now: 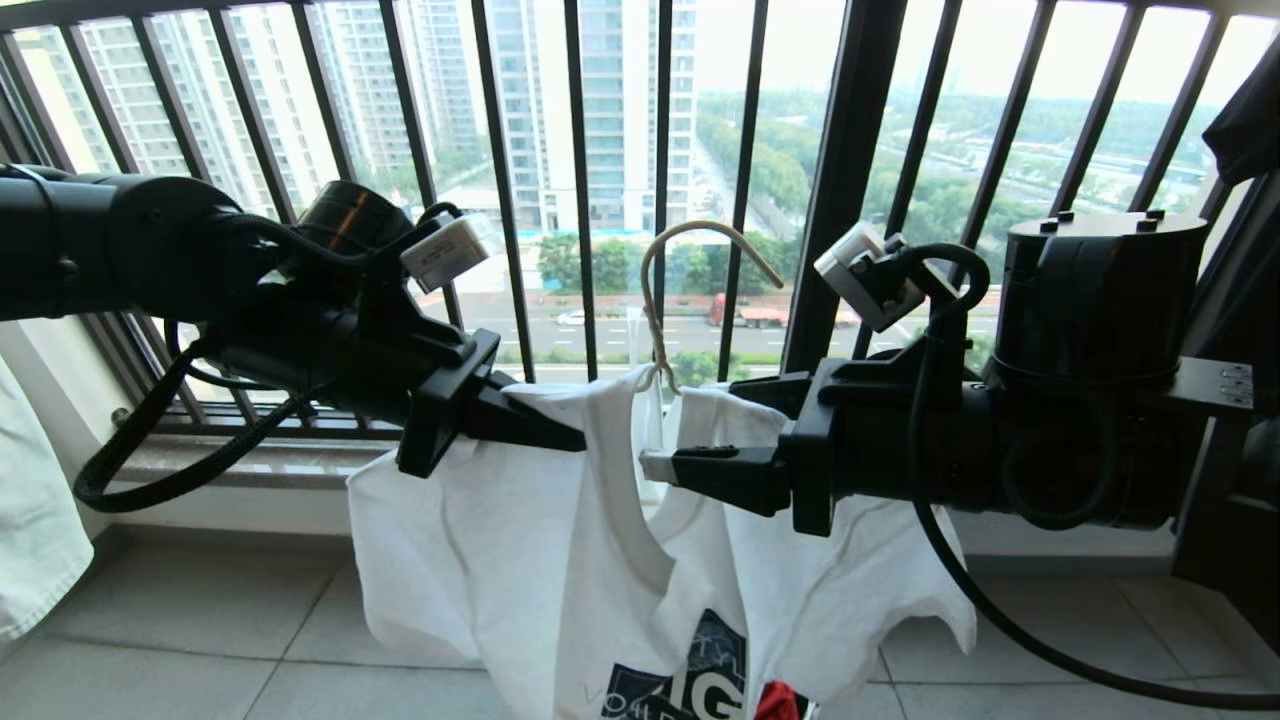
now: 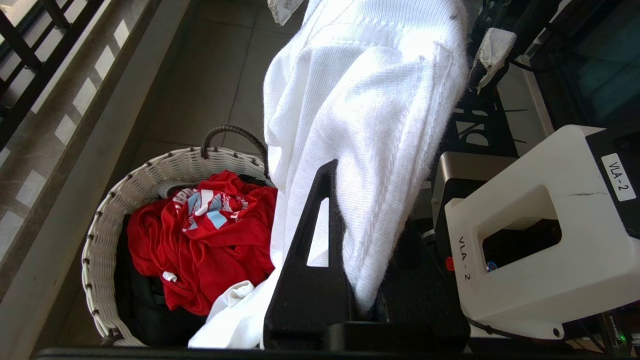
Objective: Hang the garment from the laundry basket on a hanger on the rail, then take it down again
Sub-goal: Hang the clothes rack on the clothesline
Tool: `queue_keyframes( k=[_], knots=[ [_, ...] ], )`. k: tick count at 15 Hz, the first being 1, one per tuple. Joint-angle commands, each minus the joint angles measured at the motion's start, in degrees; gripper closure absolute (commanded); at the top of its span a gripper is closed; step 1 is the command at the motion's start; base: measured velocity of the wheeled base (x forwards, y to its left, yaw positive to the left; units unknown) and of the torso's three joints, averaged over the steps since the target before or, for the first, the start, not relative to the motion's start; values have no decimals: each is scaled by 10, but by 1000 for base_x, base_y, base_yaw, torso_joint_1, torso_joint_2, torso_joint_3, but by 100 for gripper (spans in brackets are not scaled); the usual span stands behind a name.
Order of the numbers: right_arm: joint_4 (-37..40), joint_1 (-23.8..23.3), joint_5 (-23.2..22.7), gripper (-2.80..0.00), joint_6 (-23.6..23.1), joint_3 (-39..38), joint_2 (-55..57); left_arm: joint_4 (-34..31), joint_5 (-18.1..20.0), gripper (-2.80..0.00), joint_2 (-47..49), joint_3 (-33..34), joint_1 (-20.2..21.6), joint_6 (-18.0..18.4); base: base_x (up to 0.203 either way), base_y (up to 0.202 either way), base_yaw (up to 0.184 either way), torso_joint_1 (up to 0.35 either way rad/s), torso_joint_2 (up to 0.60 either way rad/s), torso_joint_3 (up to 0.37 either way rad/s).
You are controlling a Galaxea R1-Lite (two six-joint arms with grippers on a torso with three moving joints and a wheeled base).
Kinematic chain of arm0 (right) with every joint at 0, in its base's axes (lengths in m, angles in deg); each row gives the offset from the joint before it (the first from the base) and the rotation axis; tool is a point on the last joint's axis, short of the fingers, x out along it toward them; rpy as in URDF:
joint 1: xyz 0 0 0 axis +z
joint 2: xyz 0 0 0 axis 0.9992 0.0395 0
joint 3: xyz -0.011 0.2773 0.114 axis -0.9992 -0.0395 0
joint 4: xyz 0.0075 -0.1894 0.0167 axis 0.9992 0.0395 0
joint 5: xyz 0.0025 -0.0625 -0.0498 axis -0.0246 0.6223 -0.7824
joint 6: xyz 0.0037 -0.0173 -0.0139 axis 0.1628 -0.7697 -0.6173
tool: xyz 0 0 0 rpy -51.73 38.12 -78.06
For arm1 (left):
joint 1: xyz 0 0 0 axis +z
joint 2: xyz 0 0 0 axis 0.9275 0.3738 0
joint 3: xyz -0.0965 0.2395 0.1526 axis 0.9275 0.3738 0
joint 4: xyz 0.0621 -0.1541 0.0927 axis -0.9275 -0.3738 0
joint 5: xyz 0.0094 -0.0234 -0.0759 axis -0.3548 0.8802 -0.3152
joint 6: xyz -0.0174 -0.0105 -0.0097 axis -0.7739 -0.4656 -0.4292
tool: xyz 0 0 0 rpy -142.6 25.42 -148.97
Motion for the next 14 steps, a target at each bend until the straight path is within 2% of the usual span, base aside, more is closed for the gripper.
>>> queue_keyframes(
  k=[1, 3, 6, 8, 10, 14],
  knots=[
    [-2, 0, 2, -280, 0, 4, 9, 20, 12, 0, 1, 24, 11, 0, 0, 0, 0, 0, 0, 0],
    [-2, -1, 11, -280, 0, 4, 9, 21, 18, 0, 0, 19, 22, 0, 0, 0, 0, 0, 0, 0],
    [-3, -1, 48, -280, -1, 9, 17, 21, 20, 0, -3, 21, 44, -1, 0, 0, 0, 0, 0, 0],
    [-3, -2, 66, -280, -1, 21, 28, 21, 57, 0, -3, 24, 58, -3, 0, 0, 0, 0, 0, 0],
    [-3, -15, 91, -280, 0, 31, 28, 21, 66, 0, -4, 29, 76, -7, 0, 0, 0, 0, 0, 0],
    [-3, -56, 105, -280, -1, 43, 12, 21, 66, 0, 1, 33, 93, -12, 0, 0, 0, 0, 0, 0]
  ],
)
